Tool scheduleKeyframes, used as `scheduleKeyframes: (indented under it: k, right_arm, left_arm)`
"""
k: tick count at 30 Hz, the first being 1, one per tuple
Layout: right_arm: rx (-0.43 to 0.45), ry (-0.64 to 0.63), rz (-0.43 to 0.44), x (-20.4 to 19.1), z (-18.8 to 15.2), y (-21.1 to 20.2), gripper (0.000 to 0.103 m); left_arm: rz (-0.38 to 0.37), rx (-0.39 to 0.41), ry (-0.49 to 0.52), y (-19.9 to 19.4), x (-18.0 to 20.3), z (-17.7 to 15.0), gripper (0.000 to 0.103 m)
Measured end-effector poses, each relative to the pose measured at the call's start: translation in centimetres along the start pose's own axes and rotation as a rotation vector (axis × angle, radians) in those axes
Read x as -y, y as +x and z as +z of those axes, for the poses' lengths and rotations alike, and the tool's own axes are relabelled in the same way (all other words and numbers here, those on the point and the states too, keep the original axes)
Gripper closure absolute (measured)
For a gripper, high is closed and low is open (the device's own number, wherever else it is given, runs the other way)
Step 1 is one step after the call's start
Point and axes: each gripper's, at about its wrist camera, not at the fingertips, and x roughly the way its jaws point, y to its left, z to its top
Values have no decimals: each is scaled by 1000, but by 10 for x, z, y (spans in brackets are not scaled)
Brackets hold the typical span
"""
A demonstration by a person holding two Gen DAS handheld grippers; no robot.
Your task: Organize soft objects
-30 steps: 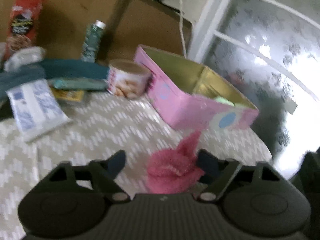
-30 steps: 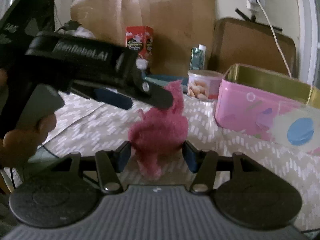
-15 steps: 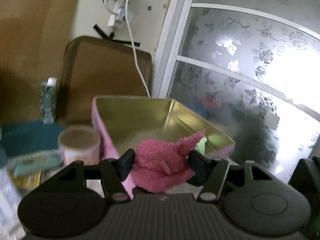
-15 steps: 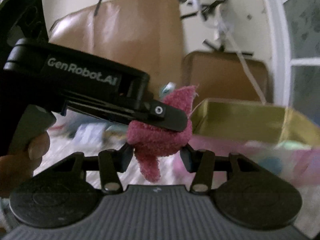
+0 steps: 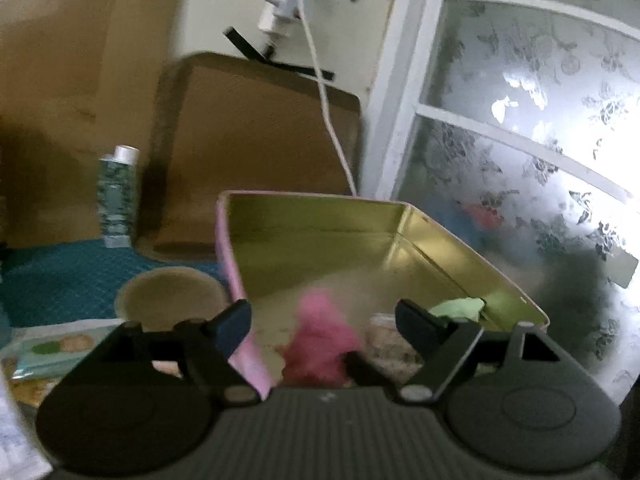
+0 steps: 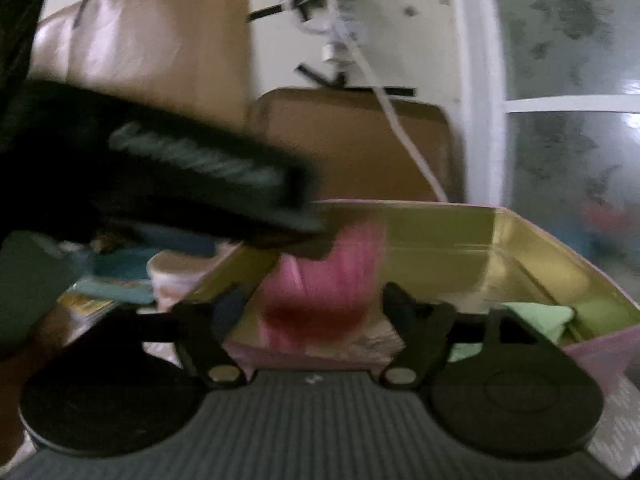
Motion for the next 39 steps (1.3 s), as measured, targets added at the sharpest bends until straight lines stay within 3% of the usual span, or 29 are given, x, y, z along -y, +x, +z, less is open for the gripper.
scheduleKeyframes:
  k: [8,11,13,16,19,23,30,39]
  right_arm:
    - [68,34,9,2,-3,-26,24]
    - [75,19,70,-13,0,-31,39]
    - [64,0,130,-27,2,-31,56]
    - [50,-51,219,-52,0,-29,71]
    - [-7,-80,283,-77,-11,-25,72]
    - [-92,-95,326,-103,-20,-16,71]
    - [-174,-111,347,-121,-32,-10,71]
    - [-154,-109,351,-122,-34,-14,62]
  left_arm:
    - [114,21,-69,-62,-67,-42,19]
    - [190,-20,-90,-79,-94,-63,19]
    - [216,-44,-125,-87,-112,-75,19]
    - [285,-57,-153,-95,-129,-89,19]
    - [309,-34,-167,-105,-135,-94,19]
    - [414,-23,-124,-110,-132,-97,19]
    - [472,-40,-211,-109,-146,-98,19]
    - [498,-56,-194,-104,-145,-99,12]
